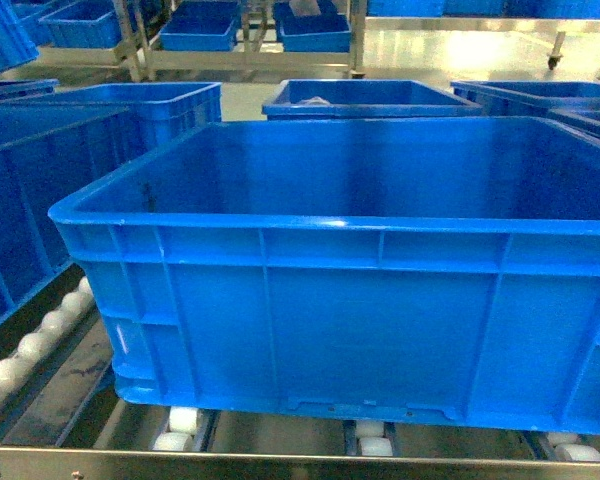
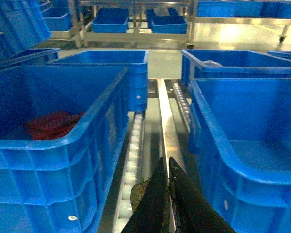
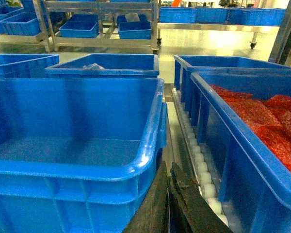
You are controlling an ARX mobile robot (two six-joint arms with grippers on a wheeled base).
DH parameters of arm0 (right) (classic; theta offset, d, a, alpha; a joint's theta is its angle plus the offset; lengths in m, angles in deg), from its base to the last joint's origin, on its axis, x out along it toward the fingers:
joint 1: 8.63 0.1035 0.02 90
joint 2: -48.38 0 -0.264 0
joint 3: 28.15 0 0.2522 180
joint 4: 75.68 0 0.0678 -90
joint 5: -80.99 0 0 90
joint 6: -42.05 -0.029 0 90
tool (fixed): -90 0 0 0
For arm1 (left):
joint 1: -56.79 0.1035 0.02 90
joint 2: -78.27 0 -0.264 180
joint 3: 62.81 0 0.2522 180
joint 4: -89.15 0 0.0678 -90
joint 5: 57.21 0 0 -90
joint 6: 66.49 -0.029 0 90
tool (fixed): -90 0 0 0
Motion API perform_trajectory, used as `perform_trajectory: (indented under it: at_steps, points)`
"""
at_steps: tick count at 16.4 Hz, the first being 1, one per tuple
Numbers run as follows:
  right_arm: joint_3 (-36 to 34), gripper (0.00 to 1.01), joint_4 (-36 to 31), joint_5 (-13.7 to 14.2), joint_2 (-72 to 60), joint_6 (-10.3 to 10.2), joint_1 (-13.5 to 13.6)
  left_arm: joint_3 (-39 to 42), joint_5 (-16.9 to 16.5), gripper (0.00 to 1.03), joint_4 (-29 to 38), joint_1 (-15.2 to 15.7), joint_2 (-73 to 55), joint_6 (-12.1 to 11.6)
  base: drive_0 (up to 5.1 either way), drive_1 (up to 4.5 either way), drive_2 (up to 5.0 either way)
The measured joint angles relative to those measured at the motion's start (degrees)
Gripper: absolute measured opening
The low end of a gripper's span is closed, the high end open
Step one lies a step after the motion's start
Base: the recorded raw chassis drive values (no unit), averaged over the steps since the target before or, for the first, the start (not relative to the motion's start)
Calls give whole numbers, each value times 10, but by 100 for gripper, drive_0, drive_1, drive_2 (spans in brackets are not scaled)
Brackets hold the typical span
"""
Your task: Place box next to blue box on left shelf
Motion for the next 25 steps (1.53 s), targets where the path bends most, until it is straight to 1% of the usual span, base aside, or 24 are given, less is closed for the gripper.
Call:
perform_trajectory:
  at_steps: [1,2,4,6,7,9,10,15,25]
  points:
    - [-9,1,3,0,16,0,0,11,-24,1,-9,21,21,0,0,0,0]
    - [-28,1,-26,0,19,0,0,32,-25,1,34,31,23,0,0,0,0]
    - [-50,1,30,-1,70,0,2,65,-29,1,-20,31,69,0,0,0,0]
    - [-51,1,83,-1,141,0,2,70,-30,1,-67,30,148,0,0,0,0]
    - [-54,1,137,-1,200,0,2,86,-30,1,-128,30,212,0,0,0,0]
    - [-55,1,267,-1,339,0,2,87,-30,1,-275,30,379,0,0,0,0]
    - [-55,1,295,-1,367,0,2,87,-30,1,-310,30,416,0,0,0,0]
    - [-55,1,339,-1,410,0,2,87,-30,1,-366,30,472,0,0,0,0]
    - [-55,1,378,-1,450,0,2,87,-30,1,-416,30,523,0,0,0,0]
